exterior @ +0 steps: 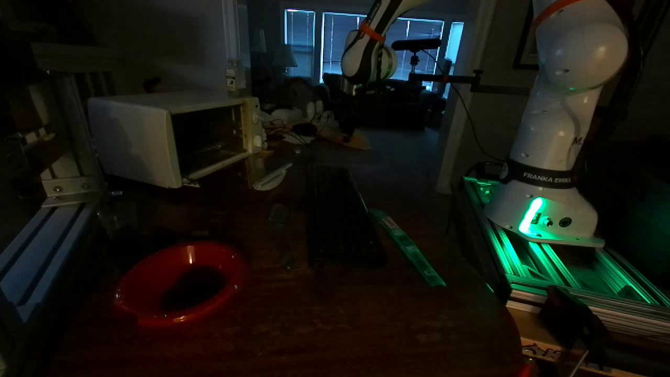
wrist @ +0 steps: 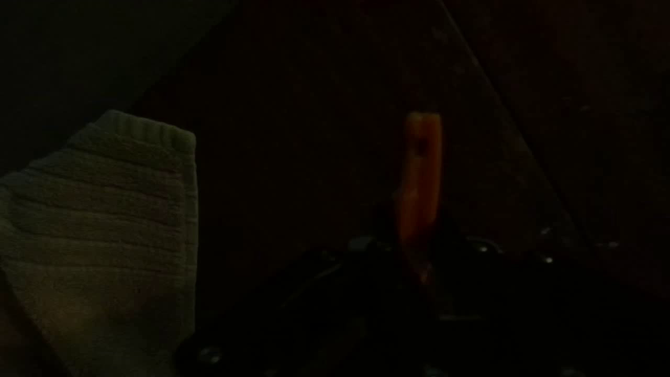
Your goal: Pick up the computer mouse and put it in the microwave
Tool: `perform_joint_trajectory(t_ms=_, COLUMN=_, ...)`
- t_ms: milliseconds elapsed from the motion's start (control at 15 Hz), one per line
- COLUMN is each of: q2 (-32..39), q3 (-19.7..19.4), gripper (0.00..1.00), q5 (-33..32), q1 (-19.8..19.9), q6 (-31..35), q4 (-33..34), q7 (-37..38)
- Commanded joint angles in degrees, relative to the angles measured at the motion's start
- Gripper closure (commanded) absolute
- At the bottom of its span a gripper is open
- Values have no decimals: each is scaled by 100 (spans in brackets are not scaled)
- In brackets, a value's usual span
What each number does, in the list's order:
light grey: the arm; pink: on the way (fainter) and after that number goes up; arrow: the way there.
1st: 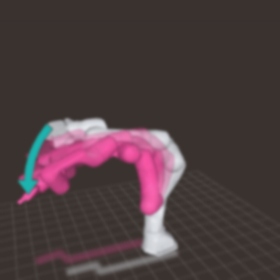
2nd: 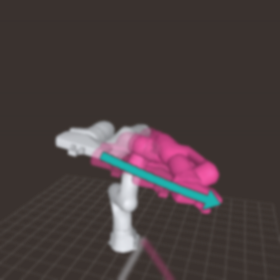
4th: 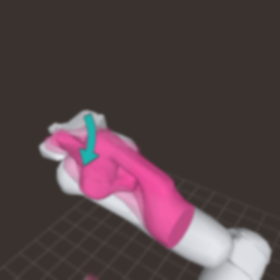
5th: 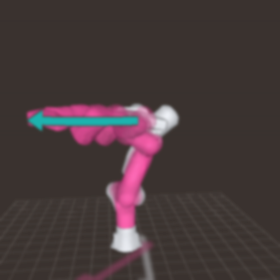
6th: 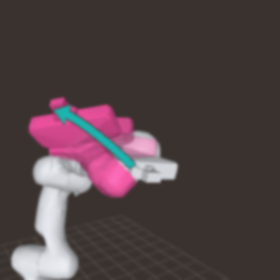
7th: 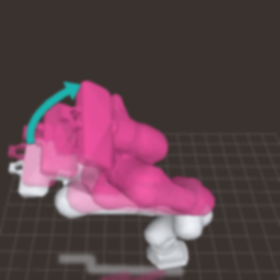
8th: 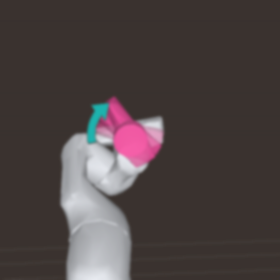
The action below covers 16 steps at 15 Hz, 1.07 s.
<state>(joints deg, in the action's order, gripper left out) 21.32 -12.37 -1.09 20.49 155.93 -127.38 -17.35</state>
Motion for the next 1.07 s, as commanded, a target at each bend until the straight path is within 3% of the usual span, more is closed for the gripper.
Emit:
perform_joint_trajectory(t_ms=0, q2=-465, q3=-75, gripper=95, q5=-214, q1=-135, q6=-300, q4=-322, q7=142)
perform_joint_trajectory(t_ms=467, q2=-1068, q3=-151, gripper=95, q5=-588, q1=-285, q6=-751, q4=-743, q7=104)
perform_joint_trajectory(t_ms=1000, q2=-1698, q3=-240, gripper=95, q5=-1200, q1=-425, q6=-733, q4=-1316, q7=180)
